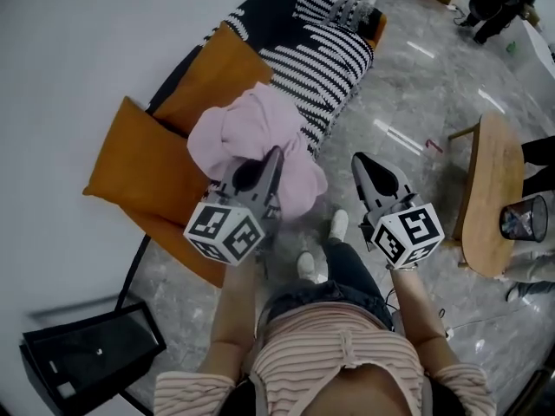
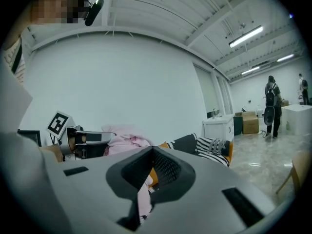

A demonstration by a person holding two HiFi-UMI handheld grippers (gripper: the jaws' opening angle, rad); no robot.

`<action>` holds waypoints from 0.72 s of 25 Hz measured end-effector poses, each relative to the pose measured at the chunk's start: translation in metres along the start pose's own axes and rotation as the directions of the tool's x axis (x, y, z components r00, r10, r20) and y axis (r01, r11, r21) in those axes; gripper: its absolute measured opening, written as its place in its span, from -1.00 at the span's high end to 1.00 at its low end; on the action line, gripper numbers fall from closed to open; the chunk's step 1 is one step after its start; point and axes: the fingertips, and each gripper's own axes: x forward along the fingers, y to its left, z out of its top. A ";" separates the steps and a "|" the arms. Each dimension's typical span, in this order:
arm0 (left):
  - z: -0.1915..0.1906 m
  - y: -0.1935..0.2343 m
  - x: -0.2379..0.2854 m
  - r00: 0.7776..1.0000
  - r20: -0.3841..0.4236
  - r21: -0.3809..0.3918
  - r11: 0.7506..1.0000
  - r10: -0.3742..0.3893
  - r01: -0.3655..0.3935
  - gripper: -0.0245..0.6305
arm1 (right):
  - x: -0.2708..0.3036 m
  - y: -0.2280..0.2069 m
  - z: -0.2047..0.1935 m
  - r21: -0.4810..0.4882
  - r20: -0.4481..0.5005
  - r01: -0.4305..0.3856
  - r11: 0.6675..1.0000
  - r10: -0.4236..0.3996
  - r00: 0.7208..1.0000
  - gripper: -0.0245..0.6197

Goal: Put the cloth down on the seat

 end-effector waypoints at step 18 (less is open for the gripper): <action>0.007 0.054 0.154 0.995 -0.022 -0.004 0.996 0.093 -0.093 0.72 | 0.098 -0.156 0.015 0.054 -0.024 -0.017 0.998 0.018 1.000 0.90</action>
